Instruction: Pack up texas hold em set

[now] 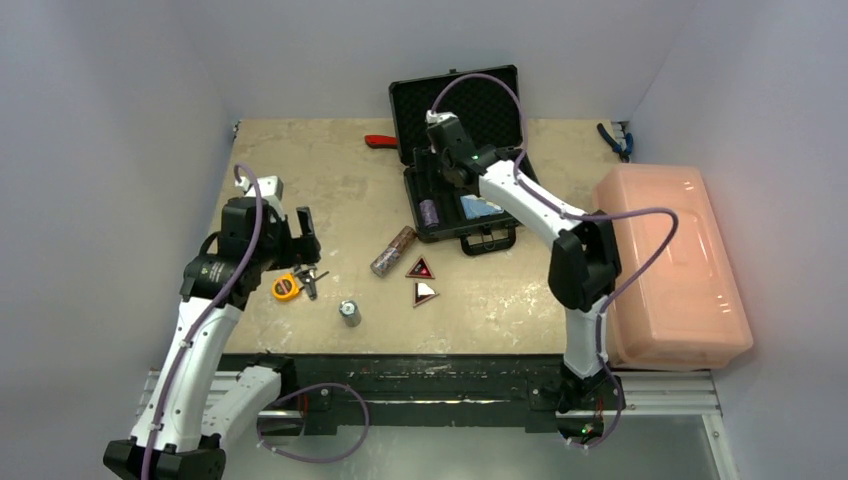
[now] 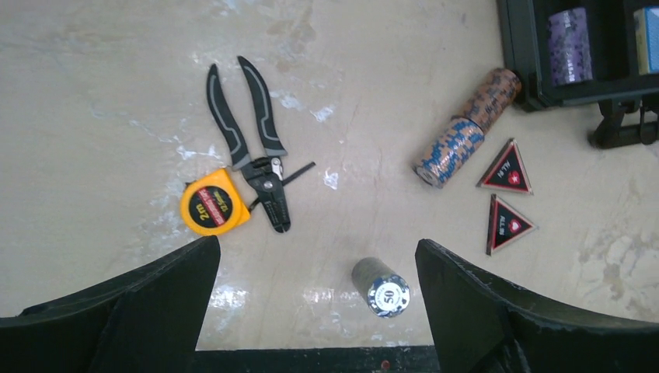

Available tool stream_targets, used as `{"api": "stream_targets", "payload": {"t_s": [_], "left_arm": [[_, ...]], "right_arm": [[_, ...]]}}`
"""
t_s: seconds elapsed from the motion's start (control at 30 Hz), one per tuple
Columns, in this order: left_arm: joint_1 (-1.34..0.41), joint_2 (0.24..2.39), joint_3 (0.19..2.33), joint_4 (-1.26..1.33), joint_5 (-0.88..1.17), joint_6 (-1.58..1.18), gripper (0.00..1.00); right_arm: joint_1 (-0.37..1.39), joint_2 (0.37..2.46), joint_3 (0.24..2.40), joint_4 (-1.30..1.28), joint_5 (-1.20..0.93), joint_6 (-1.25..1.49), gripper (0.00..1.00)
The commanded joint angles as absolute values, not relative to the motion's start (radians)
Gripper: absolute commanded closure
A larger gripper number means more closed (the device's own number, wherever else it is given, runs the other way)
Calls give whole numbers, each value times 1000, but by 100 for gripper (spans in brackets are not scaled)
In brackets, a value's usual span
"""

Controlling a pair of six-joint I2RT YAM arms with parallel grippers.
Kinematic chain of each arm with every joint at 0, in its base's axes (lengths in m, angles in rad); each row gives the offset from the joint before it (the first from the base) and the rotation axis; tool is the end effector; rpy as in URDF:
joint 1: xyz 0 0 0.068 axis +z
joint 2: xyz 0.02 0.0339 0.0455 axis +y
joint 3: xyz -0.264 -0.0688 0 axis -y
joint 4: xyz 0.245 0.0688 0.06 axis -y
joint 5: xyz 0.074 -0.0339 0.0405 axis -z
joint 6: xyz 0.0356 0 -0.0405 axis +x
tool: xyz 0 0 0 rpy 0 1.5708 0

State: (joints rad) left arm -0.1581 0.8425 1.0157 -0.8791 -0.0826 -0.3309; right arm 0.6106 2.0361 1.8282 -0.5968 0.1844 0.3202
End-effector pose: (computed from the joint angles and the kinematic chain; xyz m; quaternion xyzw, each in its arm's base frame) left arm 0.1571 -0.0221 0.3408 -0.0955 0.9023 -0.0650 0.4154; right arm 0.3856 0.2619 0.2790 -0.0996 0.9189 0.0907 0.3709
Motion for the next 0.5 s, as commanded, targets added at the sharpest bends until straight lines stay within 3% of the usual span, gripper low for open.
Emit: {"api": "stream_targets", "payload": {"t_s": [0.0,0.33,0.47], "left_arm": [[-197,846,992,-935,-5,-401,2],[-428,968,919,-949,-85,-566,3],[-497,1029,891,-925,-99,-603,10]], "right_arm": [[617,1878,1726,-546,146,314,25],[620,1632,1441,-451,89,333,13],[622,1538,1361,-440,82,337,7]]}}
